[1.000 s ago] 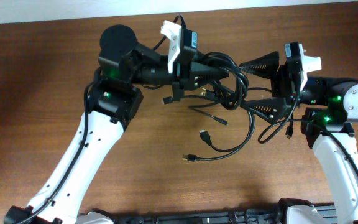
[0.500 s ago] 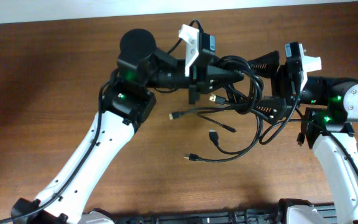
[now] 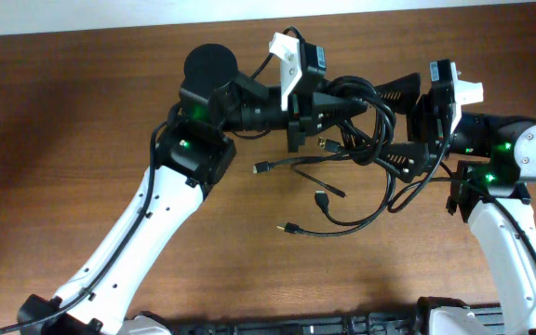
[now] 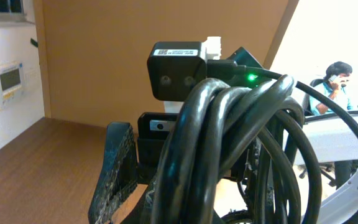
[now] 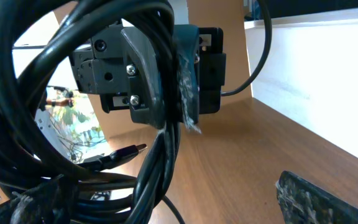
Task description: Untangle cables
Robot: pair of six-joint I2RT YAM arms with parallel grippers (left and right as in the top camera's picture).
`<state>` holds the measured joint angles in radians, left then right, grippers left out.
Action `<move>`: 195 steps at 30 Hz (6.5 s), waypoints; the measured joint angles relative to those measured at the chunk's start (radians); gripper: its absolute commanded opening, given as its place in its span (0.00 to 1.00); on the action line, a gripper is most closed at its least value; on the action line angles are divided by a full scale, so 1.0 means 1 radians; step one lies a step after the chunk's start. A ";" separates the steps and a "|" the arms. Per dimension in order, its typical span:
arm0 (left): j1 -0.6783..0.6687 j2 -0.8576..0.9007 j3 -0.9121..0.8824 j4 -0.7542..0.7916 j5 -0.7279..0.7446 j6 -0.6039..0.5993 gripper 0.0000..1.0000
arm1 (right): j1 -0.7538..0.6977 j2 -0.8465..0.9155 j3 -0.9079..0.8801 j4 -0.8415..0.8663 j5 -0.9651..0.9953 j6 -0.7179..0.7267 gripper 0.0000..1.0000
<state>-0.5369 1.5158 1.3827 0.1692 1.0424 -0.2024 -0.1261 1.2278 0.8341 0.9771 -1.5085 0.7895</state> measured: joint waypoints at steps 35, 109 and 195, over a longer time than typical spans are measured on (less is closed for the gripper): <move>-0.060 0.039 -0.001 -0.048 0.086 0.003 0.00 | -0.157 -0.022 0.000 -0.151 0.078 0.014 0.15; 0.029 0.039 -0.001 0.014 0.131 0.000 0.00 | -0.080 0.111 0.000 0.289 -0.035 0.486 1.00; 0.092 0.038 -0.001 0.208 0.338 -0.321 0.00 | -0.001 0.110 0.000 0.471 -0.034 0.402 0.98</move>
<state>-0.4450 1.5539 1.3819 0.3767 1.3800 -0.5232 -0.1272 1.3380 0.8341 1.4483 -1.5429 1.1915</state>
